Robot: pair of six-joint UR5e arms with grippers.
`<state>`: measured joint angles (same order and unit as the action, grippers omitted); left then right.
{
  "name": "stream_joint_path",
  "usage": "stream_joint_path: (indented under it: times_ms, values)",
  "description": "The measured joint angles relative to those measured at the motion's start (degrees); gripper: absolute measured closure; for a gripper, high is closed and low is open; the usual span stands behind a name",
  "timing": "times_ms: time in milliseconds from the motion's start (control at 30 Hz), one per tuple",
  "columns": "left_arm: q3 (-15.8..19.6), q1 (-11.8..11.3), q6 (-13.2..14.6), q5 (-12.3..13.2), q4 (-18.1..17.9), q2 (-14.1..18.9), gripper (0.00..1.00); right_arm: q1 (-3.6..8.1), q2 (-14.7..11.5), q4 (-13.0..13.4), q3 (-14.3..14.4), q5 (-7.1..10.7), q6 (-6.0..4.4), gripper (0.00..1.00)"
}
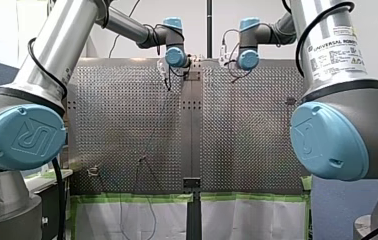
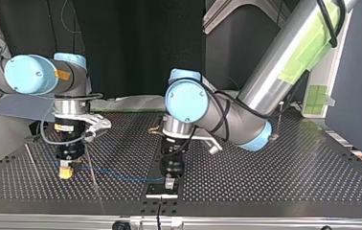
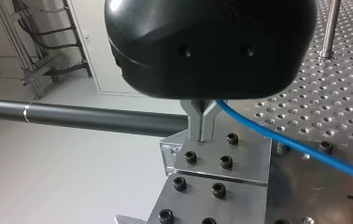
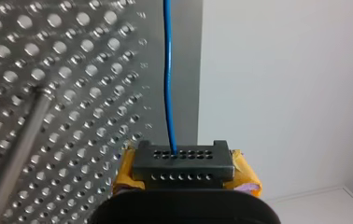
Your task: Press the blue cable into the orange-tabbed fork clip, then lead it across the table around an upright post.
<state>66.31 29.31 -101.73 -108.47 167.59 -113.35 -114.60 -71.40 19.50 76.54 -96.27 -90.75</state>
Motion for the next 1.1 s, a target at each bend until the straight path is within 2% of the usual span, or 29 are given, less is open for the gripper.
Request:
stream_joint_path:
  times_ms: [367, 633, 900, 1100]
  values:
    - [-3.5, 0.9, -0.4, 0.6, 3.3, -2.9, 1.0, 1.84, -0.2, -0.8, -0.2, 0.03, -0.27, 1.0]
    - [-7.0, 2.0, -2.8, 2.1, 4.7, -5.5, 1.0, 3.76, -0.2, -1.2, -0.2, 0.1, -0.79, 1.0]
    - [-11.4, 3.8, -4.3, 2.5, 6.5, -9.2, 1.0, 5.71, -0.2, -1.7, -0.2, 0.18, -0.85, 1.0]
    - [-14.8, 4.6, -5.4, 2.9, 6.7, -10.4, 1.0, 7.05, -0.2, -1.8, -0.3, 0.25, -0.85, 1.0]
